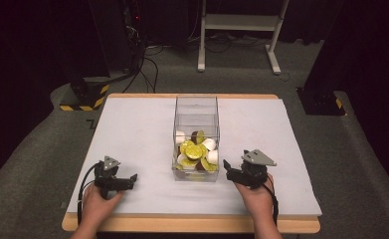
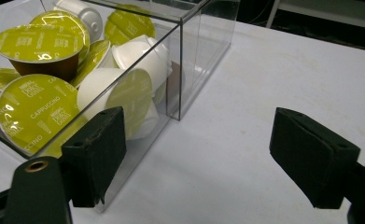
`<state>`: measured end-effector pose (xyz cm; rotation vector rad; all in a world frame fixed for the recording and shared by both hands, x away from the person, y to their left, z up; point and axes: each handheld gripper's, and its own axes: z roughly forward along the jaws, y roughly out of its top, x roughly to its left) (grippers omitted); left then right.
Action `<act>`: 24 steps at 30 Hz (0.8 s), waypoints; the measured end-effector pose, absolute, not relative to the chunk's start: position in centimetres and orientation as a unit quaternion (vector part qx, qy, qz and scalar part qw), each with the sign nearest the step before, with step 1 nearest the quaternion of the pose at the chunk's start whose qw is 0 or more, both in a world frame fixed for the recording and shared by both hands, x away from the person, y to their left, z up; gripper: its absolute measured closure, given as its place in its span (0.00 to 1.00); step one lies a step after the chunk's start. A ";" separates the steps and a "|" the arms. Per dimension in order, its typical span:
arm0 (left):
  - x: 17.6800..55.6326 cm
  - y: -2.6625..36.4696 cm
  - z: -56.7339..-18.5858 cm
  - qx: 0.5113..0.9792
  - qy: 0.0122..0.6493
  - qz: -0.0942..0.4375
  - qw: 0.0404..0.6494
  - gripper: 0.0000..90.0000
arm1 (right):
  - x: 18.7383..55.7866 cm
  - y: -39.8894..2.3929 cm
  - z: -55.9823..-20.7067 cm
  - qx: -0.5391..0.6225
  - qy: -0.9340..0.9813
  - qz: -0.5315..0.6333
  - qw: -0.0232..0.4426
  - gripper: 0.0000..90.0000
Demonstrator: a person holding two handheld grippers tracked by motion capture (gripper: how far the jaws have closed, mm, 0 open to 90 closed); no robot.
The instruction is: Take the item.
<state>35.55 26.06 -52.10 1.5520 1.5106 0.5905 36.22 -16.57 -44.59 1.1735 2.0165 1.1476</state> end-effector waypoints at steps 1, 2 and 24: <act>35.5 26.1 -52.1 0.623 0.606 0.237 0.433 0.01 | 36.2 -16.6 -44.4 0.435 0.747 0.425 0.270 0.21; 35.5 26.1 -52.1 0.623 0.607 0.237 0.434 0.01 | 36.2 -16.6 -44.3 0.435 0.746 0.426 0.270 0.21; 35.5 26.1 -52.1 0.623 0.606 0.237 0.434 0.01 | 36.9 -14.8 -41.6 0.409 0.738 0.477 0.245 0.29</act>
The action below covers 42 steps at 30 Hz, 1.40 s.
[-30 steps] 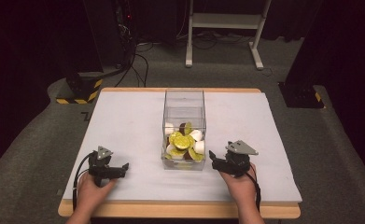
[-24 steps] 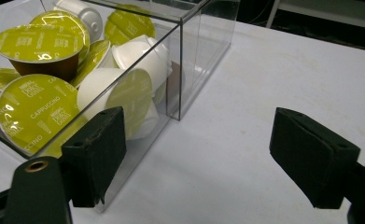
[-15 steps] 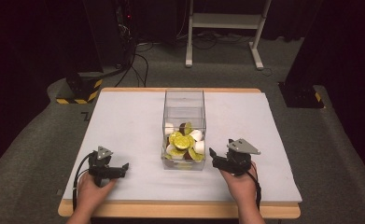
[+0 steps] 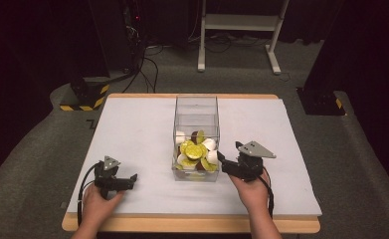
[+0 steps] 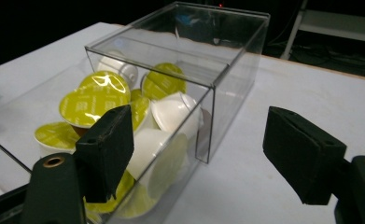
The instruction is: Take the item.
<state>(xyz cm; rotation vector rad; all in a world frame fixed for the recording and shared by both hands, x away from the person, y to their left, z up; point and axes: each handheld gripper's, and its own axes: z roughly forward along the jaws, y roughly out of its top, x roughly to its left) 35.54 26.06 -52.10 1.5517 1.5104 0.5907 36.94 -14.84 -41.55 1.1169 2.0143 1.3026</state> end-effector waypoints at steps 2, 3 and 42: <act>35.5 26.1 -52.1 0.623 0.606 0.237 0.434 0.01 | 37.0 -14.5 -41.4 0.402 0.741 0.479 0.245 0.29; 35.5 26.1 -52.1 0.623 0.606 0.237 0.434 0.01 | 37.0 -14.3 -41.3 0.400 0.742 0.481 0.242 0.30; 35.5 26.1 -52.1 0.622 0.607 0.237 0.434 0.01 | 38.6 -8.9 -41.3 0.366 0.774 0.477 0.198 0.44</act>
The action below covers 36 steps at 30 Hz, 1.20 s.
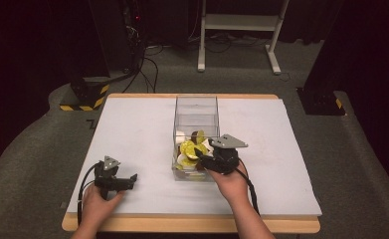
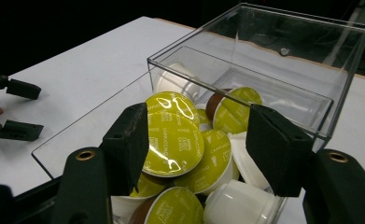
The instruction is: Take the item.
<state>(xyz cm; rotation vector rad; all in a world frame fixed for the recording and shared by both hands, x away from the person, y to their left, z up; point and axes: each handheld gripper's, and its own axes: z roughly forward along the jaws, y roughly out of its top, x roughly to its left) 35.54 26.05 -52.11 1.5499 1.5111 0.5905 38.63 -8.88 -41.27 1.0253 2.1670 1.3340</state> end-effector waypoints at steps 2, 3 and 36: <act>35.5 26.1 -52.1 0.623 0.607 0.237 0.434 0.01 | 38.7 -8.8 -41.3 0.365 0.775 0.476 0.198 0.44; 35.5 26.1 -52.1 0.622 0.607 0.237 0.434 0.01 | 38.7 -8.5 -41.3 0.364 0.778 0.472 0.197 0.43; 35.5 26.1 -52.1 0.622 0.607 0.237 0.434 0.01 | 38.9 -6.2 -42.2 0.346 0.815 0.423 0.193 0.43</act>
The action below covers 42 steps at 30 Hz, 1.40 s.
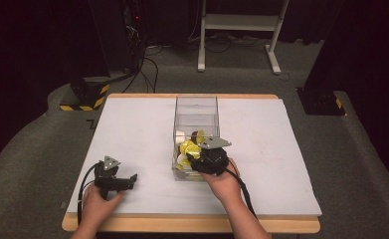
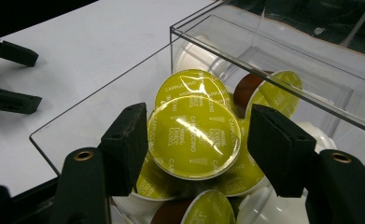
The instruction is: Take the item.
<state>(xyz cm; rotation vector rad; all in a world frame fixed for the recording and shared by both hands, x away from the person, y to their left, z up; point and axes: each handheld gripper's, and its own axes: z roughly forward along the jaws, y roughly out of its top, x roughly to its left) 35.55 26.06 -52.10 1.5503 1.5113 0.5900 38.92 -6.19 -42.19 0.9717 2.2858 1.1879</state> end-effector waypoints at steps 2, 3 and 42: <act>35.5 26.1 -52.1 0.622 0.607 0.237 0.434 0.01 | 38.9 -6.1 -42.2 0.344 0.817 0.422 0.192 0.41; 35.5 26.1 -52.1 0.622 0.607 0.237 0.434 0.01 | 38.9 -6.1 -42.2 0.344 0.817 0.422 0.192 0.41; 35.5 26.1 -52.1 0.623 0.607 0.237 0.434 0.01 | 39.3 -5.3 -42.7 0.343 0.831 0.391 0.195 0.42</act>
